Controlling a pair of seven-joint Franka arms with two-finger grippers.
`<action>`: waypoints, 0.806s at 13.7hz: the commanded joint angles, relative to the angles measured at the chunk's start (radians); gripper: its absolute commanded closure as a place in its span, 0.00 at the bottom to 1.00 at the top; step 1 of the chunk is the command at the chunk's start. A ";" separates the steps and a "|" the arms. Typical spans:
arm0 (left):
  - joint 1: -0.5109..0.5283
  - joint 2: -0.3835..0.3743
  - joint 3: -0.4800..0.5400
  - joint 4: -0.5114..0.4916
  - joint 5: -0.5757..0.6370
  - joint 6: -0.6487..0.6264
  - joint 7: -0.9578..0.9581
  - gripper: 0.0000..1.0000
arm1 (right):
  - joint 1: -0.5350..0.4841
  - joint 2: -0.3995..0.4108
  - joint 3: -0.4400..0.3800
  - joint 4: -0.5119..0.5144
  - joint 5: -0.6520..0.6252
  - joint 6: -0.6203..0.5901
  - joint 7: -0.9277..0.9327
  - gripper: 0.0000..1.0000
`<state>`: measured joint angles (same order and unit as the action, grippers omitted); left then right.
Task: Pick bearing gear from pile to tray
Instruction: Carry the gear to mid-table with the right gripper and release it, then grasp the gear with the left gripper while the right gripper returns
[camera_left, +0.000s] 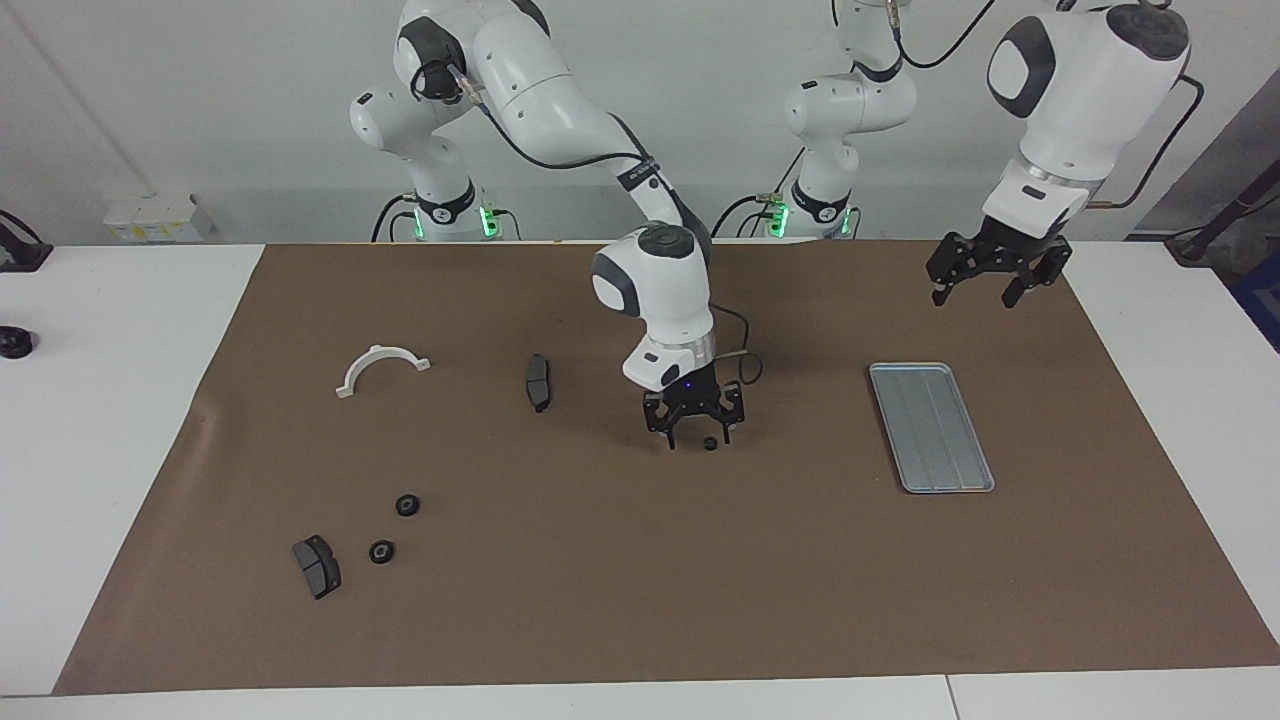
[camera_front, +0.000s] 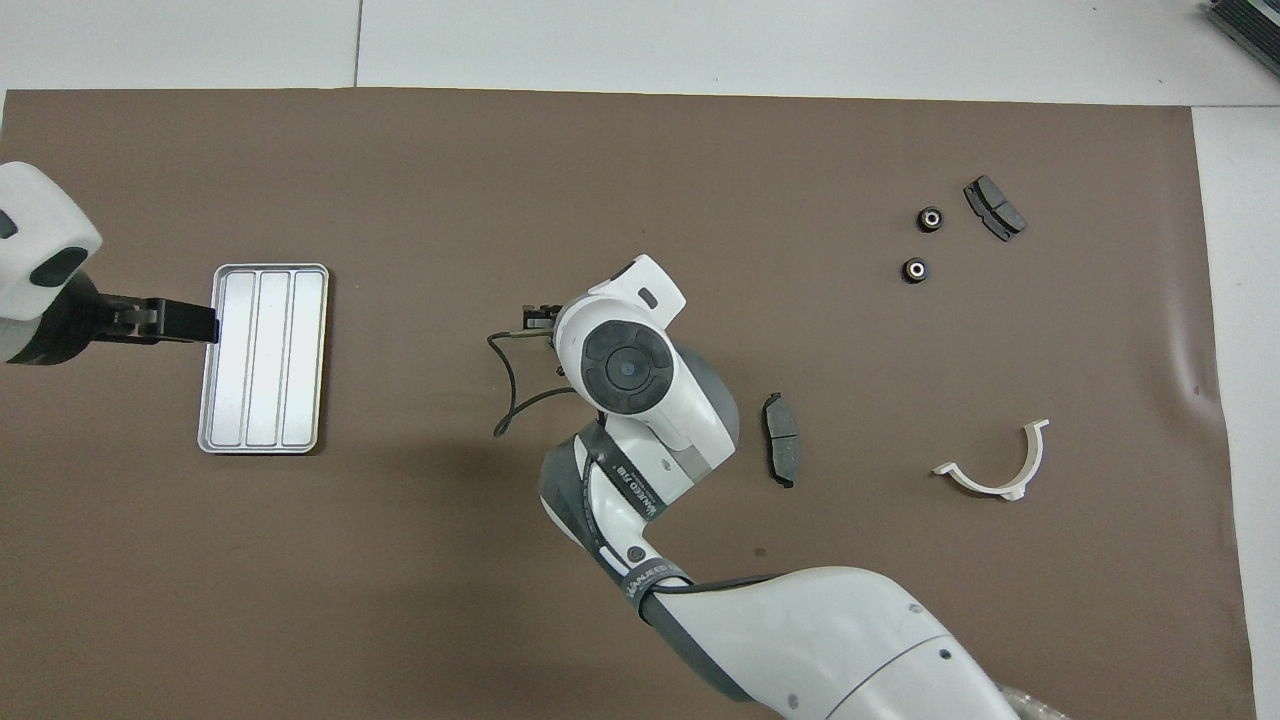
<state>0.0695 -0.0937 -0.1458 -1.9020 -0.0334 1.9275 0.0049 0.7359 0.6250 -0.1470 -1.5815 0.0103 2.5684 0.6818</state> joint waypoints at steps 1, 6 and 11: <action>-0.094 0.041 0.005 -0.080 0.007 0.174 -0.129 0.00 | -0.122 -0.008 0.014 0.012 -0.009 -0.025 -0.132 0.12; -0.330 0.256 0.008 -0.059 0.085 0.406 -0.498 0.00 | -0.334 -0.008 0.017 0.014 -0.007 -0.033 -0.428 0.12; -0.467 0.525 0.008 0.130 0.286 0.456 -0.835 0.11 | -0.475 -0.016 0.011 0.000 -0.027 -0.169 -0.686 0.13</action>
<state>-0.3735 0.3555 -0.1551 -1.8407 0.2120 2.3656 -0.7771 0.2981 0.6241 -0.1514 -1.5692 0.0076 2.4487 0.0650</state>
